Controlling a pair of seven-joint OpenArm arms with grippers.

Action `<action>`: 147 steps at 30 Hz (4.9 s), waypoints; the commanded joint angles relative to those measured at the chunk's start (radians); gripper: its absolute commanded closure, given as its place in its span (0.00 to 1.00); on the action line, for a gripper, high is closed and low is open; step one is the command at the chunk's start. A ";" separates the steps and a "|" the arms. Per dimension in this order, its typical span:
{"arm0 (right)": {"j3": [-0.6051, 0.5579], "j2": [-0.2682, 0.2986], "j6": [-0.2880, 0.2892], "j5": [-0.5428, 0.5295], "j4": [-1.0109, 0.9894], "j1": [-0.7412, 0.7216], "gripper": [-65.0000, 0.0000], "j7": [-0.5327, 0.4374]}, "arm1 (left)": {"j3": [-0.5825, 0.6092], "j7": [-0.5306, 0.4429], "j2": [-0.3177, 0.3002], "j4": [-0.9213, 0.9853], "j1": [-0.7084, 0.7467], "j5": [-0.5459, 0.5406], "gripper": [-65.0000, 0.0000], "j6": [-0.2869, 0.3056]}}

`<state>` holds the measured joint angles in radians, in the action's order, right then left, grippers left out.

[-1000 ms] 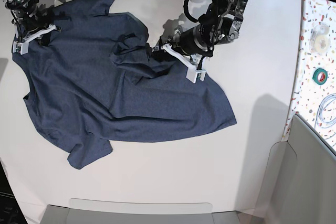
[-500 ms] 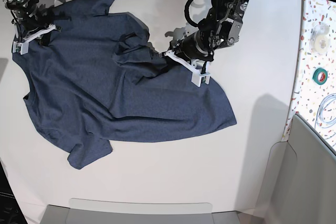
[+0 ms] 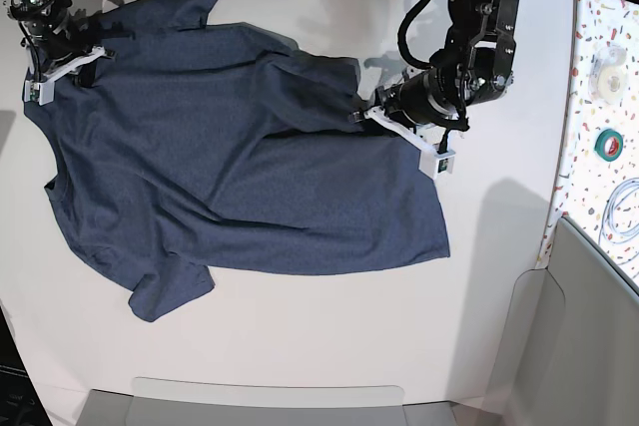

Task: Layout the t-shirt on the table in an organized manner, then fold the t-shirt properly
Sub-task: 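Pull the held fabric with the left gripper outward to smooth the body, then pull the shoulder corners apart with both grippers to stretch the t-shirt, then release the t-shirt corners and lift both grippers away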

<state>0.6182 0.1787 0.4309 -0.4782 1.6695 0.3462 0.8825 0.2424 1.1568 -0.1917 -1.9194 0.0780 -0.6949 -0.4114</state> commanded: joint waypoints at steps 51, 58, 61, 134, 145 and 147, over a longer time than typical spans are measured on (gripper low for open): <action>-0.010 -0.012 -0.004 0.123 -0.016 -0.002 1.00 0.099 | -0.148 -0.062 -0.332 -0.153 0.328 -0.010 0.92 0.012; -0.010 -0.012 -0.004 0.123 -0.016 -0.005 1.00 0.100 | -0.033 -0.087 -0.248 -0.151 0.329 -0.010 0.95 0.012; -0.010 -0.012 -0.004 0.123 -0.015 -0.003 1.00 0.100 | -0.002 -0.087 -0.222 -0.150 0.311 -0.007 0.95 0.010; 0.239 0.032 0.243 -0.386 0.119 0.291 0.38 0.191 | -0.016 -0.110 -0.229 -0.024 0.558 0.442 0.95 0.003; 0.237 0.009 0.251 -0.452 -0.098 0.178 0.38 0.309 | -0.016 -0.110 -0.231 -0.024 0.555 0.442 0.95 0.003; 0.233 0.003 0.251 -0.469 -0.118 0.169 0.38 0.324 | -0.016 -0.110 -0.231 -0.024 0.547 0.442 0.95 0.003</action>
<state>0.8627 0.1902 0.6895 -1.0325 1.5650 0.4995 1.1061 0.2081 0.9764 -0.4267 -1.9522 0.6144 -0.1635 -0.4431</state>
